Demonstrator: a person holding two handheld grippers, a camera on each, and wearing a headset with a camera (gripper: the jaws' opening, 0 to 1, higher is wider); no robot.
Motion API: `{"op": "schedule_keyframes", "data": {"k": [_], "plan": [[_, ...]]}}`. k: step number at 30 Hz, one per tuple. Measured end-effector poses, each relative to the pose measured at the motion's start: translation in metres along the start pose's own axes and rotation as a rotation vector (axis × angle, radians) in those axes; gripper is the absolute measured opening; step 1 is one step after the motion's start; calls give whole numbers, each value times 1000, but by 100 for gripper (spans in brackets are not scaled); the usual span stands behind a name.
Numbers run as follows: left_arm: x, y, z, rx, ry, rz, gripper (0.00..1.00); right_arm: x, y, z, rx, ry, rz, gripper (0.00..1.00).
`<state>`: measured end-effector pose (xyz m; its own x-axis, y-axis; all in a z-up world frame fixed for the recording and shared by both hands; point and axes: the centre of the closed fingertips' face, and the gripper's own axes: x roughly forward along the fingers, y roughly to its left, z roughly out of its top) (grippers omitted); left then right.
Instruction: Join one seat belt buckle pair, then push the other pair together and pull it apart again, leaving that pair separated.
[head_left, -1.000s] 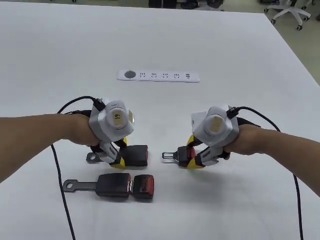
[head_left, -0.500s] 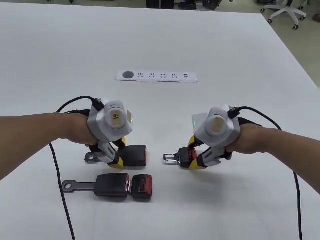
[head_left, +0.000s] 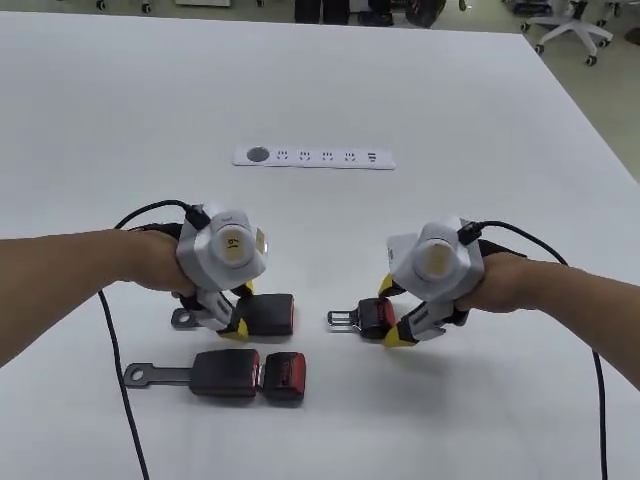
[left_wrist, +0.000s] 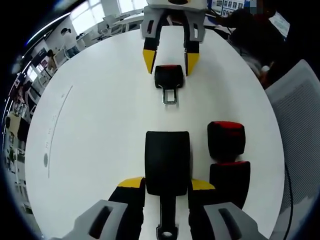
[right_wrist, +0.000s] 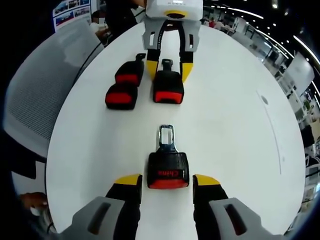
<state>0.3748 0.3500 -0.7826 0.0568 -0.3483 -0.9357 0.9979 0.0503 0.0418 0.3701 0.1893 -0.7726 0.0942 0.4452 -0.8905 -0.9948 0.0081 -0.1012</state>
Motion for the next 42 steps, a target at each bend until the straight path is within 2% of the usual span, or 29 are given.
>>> {"op": "schedule_keyframes", "data": {"k": [2,7,10,12,15,17,19,26,29,32,35,36,39,42], "plan": [[-1,-2,0,1,-4,3,35,0,0,-5,7,-3,-6,39],[-8,-3,2,-6,-23,25,35,-5,0,-3,7,-2,-14,42],[-14,-3,2,-23,-36,39,36,-7,-1,-6,9,-2,-24,44],[-18,-4,1,-30,-40,45,37,-15,3,-3,13,-1,-30,45],[-23,-5,0,-61,-63,57,38,-15,2,-7,17,-3,-41,47],[-26,-3,-3,-97,-85,66,40,-18,3,-8,29,-10,-46,48],[-32,-6,0,-123,-115,79,41,-21,4,-7,46,-19,-53,51],[-40,-11,-13,-204,-170,99,44,-28,9,-8,99,-54,-75,57],[-45,-18,-14,-246,-208,110,46,-28,12,-11,103,-65,-78,57],[-50,-23,-18,-279,-228,115,48,-30,14,-13,122,-77,-86,59],[-55,-27,-20,-322,-277,123,50,-35,18,-13,151,-97,-97,61],[-56,-28,-21,-347,-302,137,51,-35,19,-15,161,-103,-99,62],[-64,-30,-21,-370,-358,181,52,-39,26,-16,186,-121,-108,62],[-67,-38,-26,-379,-383,209,55,-43,34,-17,202,-134,-121,63]]}}
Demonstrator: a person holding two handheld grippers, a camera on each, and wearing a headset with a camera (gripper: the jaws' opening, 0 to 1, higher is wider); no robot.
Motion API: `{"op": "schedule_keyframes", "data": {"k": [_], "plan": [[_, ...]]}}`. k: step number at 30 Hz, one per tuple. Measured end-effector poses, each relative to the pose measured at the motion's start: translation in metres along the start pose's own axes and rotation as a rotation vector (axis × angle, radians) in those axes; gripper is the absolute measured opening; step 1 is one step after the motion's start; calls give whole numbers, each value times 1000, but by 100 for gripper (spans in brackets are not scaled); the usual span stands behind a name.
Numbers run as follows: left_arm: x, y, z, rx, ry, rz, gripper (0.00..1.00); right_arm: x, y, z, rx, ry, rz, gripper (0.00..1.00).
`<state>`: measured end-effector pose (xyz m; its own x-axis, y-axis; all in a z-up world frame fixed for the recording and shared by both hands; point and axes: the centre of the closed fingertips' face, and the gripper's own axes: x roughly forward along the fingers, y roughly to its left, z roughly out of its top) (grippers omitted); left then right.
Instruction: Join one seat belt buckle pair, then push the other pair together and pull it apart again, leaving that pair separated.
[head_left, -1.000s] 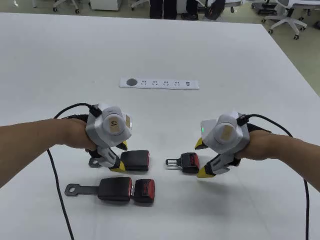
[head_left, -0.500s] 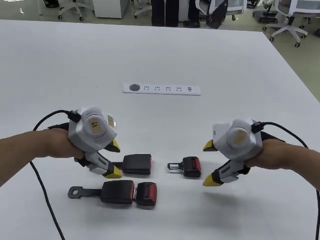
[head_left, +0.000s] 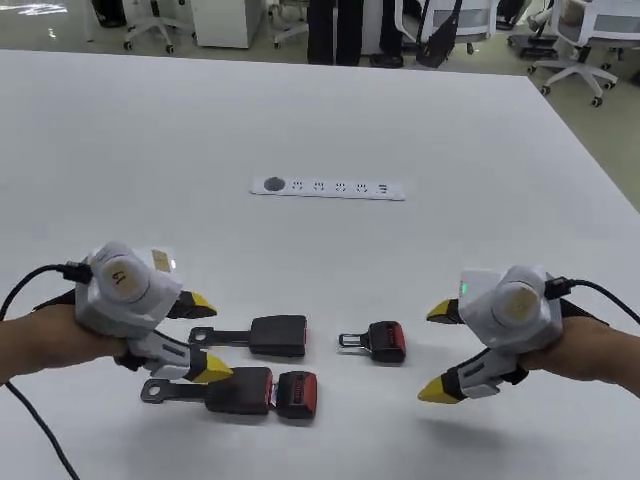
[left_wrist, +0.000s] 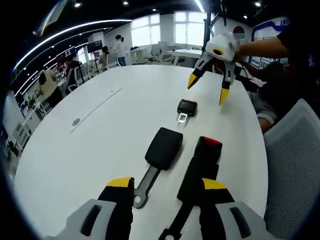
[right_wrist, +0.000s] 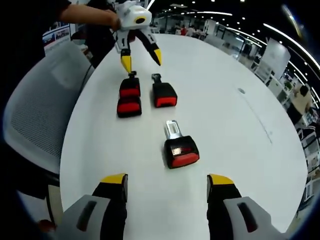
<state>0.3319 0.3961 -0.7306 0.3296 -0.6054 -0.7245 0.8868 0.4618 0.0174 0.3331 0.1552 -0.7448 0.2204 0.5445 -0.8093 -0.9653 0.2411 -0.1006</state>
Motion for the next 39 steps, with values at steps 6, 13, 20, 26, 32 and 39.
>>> {"op": "schedule_keyframes", "data": {"k": [6,13,20,26,32,39], "plan": [[-11,-5,-15,-87,-73,52,63,-5,8,0,70,-69,-43,67],[-23,-10,-32,-156,-127,117,68,-10,20,3,141,-149,-107,72],[-30,-18,-36,-224,-200,182,79,-11,24,8,255,-256,-198,79],[-31,-24,-37,-272,-240,215,90,-17,40,17,308,-311,-228,85],[-34,-19,-38,-311,-290,264,98,-18,47,17,351,-354,-243,91],[-38,-24,-40,-319,-319,269,100,-15,51,9,388,-381,-260,99]]}}
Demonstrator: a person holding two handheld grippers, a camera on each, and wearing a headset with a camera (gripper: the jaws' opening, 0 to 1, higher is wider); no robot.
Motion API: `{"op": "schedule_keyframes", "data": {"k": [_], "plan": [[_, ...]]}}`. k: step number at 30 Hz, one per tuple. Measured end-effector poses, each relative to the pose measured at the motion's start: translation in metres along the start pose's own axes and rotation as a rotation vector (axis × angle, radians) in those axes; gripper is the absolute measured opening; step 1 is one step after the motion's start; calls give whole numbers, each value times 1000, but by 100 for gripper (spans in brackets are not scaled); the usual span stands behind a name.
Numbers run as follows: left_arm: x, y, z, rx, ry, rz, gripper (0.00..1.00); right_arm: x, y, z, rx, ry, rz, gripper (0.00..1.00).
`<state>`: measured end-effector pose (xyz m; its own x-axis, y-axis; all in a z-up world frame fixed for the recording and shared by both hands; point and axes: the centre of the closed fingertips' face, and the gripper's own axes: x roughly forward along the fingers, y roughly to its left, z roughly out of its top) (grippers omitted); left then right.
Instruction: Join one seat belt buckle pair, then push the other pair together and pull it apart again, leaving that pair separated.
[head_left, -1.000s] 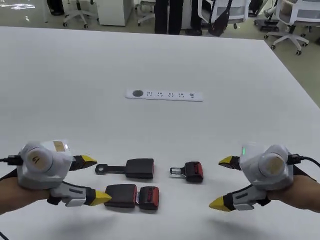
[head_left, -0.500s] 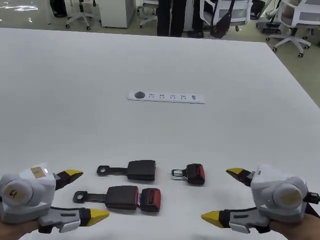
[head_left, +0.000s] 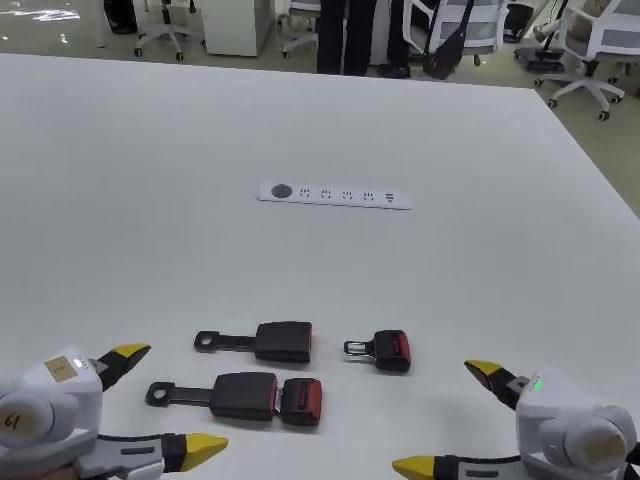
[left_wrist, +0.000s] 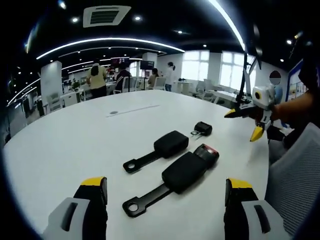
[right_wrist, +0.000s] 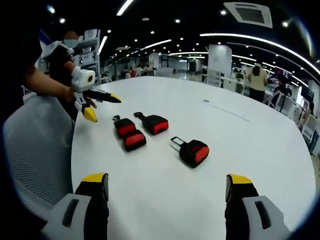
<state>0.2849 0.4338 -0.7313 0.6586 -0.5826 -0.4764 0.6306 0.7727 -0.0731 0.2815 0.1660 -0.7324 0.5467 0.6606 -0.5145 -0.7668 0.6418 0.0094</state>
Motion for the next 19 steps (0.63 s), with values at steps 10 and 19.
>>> {"op": "schedule_keyframes", "data": {"k": [10,19], "plan": [[-3,-7,1,5,-14,3,100,-1,3,4,-11,-9,-8,99],[-3,-4,-1,1,-25,3,100,0,0,7,-16,-17,-9,99]]}}
